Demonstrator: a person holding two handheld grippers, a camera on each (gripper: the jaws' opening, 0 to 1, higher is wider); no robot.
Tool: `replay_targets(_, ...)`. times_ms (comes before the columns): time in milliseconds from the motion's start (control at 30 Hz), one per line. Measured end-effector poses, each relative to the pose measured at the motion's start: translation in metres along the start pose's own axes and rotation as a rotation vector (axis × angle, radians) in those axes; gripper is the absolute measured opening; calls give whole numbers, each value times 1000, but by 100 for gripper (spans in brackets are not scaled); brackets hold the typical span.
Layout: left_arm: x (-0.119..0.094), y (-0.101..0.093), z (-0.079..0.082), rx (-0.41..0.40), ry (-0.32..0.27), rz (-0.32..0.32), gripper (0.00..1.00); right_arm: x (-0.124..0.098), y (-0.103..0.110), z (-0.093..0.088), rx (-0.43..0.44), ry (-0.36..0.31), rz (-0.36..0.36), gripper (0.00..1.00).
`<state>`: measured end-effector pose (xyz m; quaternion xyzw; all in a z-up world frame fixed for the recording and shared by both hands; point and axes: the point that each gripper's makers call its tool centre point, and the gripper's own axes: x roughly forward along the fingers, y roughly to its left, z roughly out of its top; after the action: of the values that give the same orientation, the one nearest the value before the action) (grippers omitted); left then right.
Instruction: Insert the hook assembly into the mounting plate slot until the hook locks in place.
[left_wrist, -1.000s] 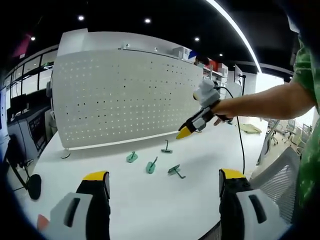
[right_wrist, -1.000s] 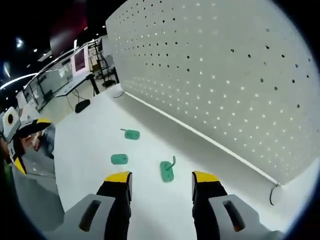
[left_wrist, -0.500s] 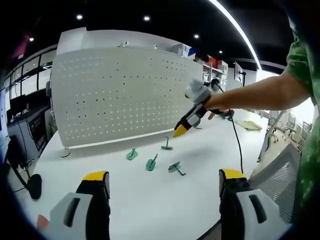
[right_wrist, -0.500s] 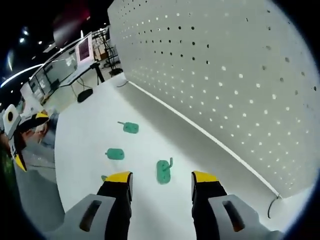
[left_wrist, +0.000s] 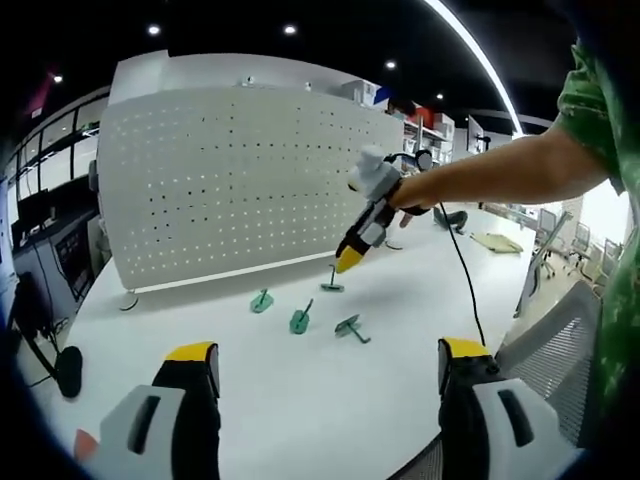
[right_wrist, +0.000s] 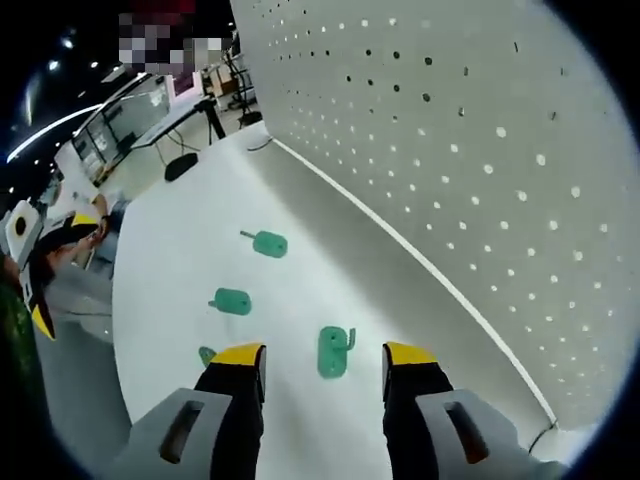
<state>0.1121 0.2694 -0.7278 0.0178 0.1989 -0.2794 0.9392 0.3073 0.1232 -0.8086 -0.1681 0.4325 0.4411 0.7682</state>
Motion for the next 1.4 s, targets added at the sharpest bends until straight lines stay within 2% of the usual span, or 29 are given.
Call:
replay_targets(233, 0, 1, 0, -6, -1, 2, 92, 9, -1, -7, -17, 59, 30, 41)
replay_targets(533, 1, 1, -1, -9, 5, -2, 92, 13, -9, -6, -22, 104, 53, 37)
replay_targets(767, 1, 1, -1, -10, 2, 1, 91, 16, -12, -8, -23, 172, 88, 32)
replay_targets(1100, 0, 3, -1, -15, 0, 8, 91, 24, -9, -11, -31, 262, 150, 27)
replay_targets(1400, 0, 5, -1, -22, 0, 12, 90, 28, -11, -18, -38, 317, 167, 24)
